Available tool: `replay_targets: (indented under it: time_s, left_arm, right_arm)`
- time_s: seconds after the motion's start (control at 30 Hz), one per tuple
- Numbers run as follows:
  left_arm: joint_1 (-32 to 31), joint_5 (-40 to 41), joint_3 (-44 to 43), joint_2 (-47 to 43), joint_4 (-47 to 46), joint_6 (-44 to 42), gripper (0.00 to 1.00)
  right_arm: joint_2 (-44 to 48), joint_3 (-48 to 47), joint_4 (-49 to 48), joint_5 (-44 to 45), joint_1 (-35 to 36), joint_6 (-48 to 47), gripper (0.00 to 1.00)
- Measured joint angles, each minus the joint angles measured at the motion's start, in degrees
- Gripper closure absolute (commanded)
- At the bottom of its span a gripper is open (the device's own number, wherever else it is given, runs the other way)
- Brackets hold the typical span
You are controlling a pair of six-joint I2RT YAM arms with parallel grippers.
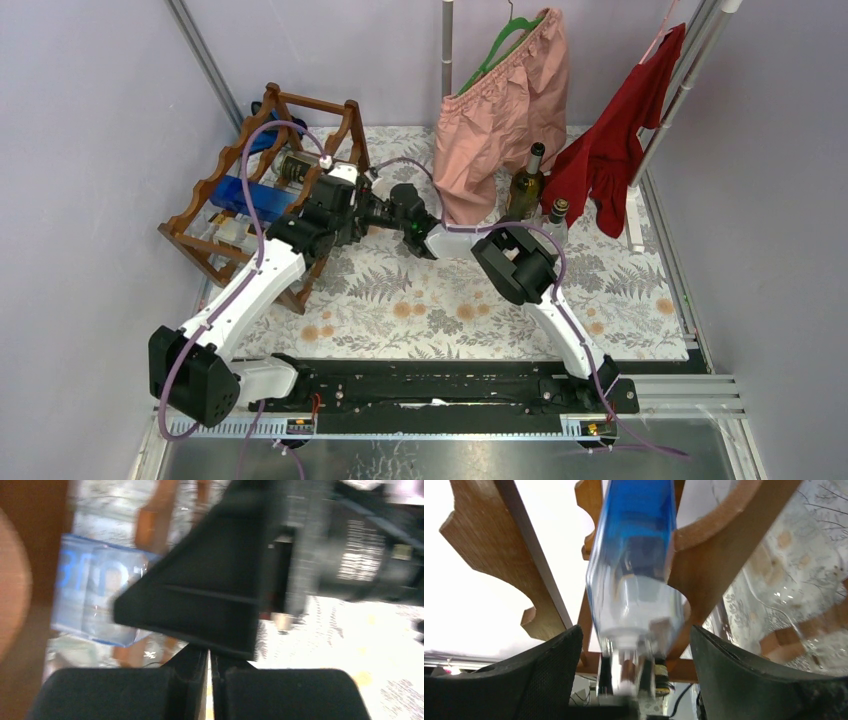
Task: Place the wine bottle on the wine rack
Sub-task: Place the wine bottle in the wine rack.
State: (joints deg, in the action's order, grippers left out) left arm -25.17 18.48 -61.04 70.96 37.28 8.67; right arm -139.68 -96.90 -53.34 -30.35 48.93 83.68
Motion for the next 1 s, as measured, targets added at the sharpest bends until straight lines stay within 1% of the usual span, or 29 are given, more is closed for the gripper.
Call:
replay_targets:
  time_s: [0.17,0.27,0.33,0.43,0.67,0.73,0.87,1.0]
  left_arm:
    - [3.5,5.0,0.4,0.3,0.2,0.0,0.91]
    - [4.0,6.5,0.4,0.3,0.6,-0.2,0.91]
    - [4.1,6.6,0.4,0.2,0.7,-0.2,0.9]
    - [4.2,5.6,0.4,0.2,0.7,-0.6,0.85]
    - [4.2,-0.4,-0.1,-1.4,0.8,-1.0,0.73]
    - [4.2,-2.1,-1.4,-2.2,1.7,-1.1,0.68]
    - [4.2,-4.8,-5.8,-4.5,4.0,-1.6,0.48]
    - [4.2,-7.3,-11.6,-8.1,2.9,-2.1,0.33]
  right_arm:
    - [0.1,2.3,0.0,-3.0,-1.0,-0.7,0.15]
    - [0.3,3.0,0.1,-3.4,-1.2,-1.3,0.15]
    - [0.5,3.1,0.3,-3.6,-1.2,-1.7,0.15]
    - [0.8,3.1,0.4,-3.8,-1.4,-2.4,0.15]
    - [1.2,3.1,0.3,-5.0,-1.7,-3.1,0.15]
    - [1.6,3.1,0.3,-5.3,-1.7,-3.5,0.15]
    - [3.0,3.9,1.2,-5.6,-2.0,-5.1,0.15]
    - [4.5,4.5,2.5,-8.2,-1.8,-8.2,0.15]
